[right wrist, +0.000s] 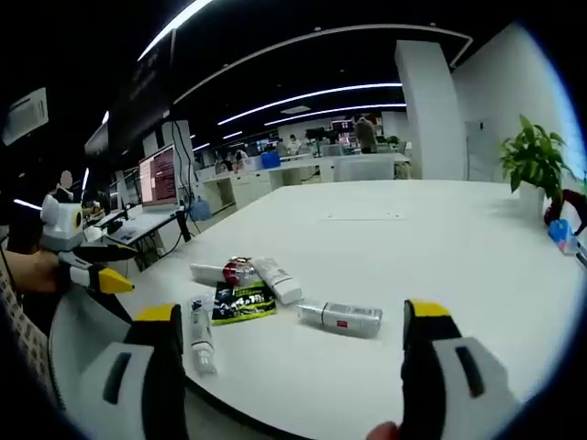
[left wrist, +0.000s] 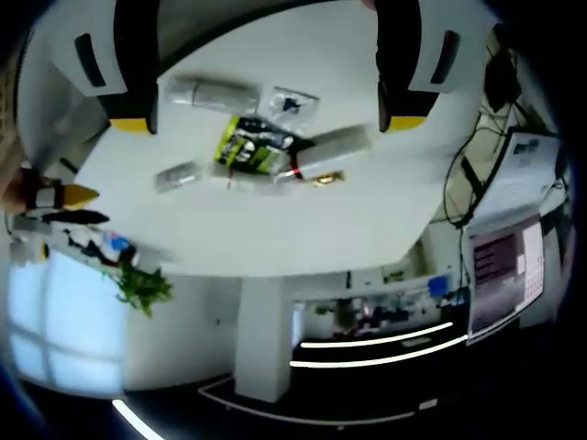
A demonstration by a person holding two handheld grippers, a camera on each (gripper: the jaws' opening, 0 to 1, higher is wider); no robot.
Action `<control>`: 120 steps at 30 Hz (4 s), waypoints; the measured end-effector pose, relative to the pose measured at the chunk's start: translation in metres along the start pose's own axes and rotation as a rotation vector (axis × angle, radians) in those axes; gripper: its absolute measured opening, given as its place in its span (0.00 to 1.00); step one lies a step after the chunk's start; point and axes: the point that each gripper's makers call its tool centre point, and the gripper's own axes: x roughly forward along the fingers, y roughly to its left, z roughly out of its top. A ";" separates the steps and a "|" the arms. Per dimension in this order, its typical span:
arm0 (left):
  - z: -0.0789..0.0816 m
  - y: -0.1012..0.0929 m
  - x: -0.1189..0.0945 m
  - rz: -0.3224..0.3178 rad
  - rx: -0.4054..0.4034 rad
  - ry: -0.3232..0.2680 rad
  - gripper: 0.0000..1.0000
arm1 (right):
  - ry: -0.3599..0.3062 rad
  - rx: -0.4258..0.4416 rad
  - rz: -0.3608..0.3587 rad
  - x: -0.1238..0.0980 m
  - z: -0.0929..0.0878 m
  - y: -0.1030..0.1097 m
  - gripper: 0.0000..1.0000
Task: Arrange the skincare products in the storage area until every visible bottle or jar stands upright without overlapping.
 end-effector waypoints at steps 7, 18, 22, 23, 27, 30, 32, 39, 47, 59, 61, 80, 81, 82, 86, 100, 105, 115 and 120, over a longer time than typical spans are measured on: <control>0.000 0.001 0.000 0.000 -0.016 -0.003 0.97 | 0.004 0.006 0.000 0.000 0.000 0.001 1.00; -0.002 0.000 0.000 -0.008 -0.017 0.008 0.97 | 0.006 0.015 -0.004 0.000 -0.001 -0.001 1.00; -0.003 0.000 0.001 -0.008 -0.016 0.011 0.97 | 0.006 0.015 -0.007 0.000 -0.001 -0.001 1.00; -0.003 0.000 0.001 -0.009 -0.015 0.012 0.97 | 0.006 0.016 -0.007 0.000 -0.001 -0.001 1.00; -0.005 -0.001 0.001 -0.014 -0.010 0.020 0.97 | 0.008 0.015 -0.007 0.000 -0.002 -0.002 1.00; -0.004 -0.001 0.001 -0.014 -0.011 0.018 0.97 | 0.011 0.012 -0.006 0.000 -0.002 -0.001 1.00; -0.004 -0.001 0.001 -0.014 -0.014 0.017 0.97 | 0.011 0.012 -0.005 0.000 -0.002 -0.001 1.00; -0.007 -0.001 0.003 -0.015 -0.013 0.036 0.97 | 0.011 0.012 -0.003 0.000 -0.002 -0.001 1.00; -0.010 -0.004 0.010 -0.018 0.014 0.063 0.97 | -0.003 0.035 -0.011 -0.001 0.000 -0.005 1.00; -0.012 0.001 0.024 -0.024 0.098 0.117 0.97 | -0.010 0.050 -0.016 -0.001 0.002 -0.007 1.00; -0.009 0.006 0.030 -0.030 0.098 0.121 0.97 | -0.011 0.053 -0.014 0.000 0.002 -0.007 1.00; 0.012 0.045 0.089 -0.096 0.253 0.251 0.93 | -0.005 0.079 -0.019 0.001 0.001 -0.010 1.00; 0.013 0.046 0.090 -0.099 0.257 0.255 0.93 | -0.002 0.079 -0.019 0.001 0.000 -0.010 1.00; 0.014 0.049 0.096 -0.108 0.271 0.264 0.93 | -0.002 0.079 -0.020 0.001 0.000 -0.010 1.00; 0.017 0.054 0.109 -0.135 0.308 0.287 0.93 | -0.002 0.082 -0.020 0.001 0.000 -0.011 1.00; 0.001 0.058 0.155 -0.268 0.417 0.436 0.89 | 0.017 0.092 -0.021 0.002 -0.004 -0.012 0.93; -0.015 0.057 0.167 -0.341 0.479 0.522 0.78 | 0.017 0.098 -0.030 0.002 -0.004 -0.014 0.93; -0.036 0.056 0.186 -0.445 0.592 0.643 0.58 | 0.020 0.112 -0.043 0.002 -0.006 -0.017 0.94; -0.042 0.058 0.193 -0.479 0.640 0.675 0.45 | 0.023 0.115 -0.050 0.002 -0.006 -0.017 0.93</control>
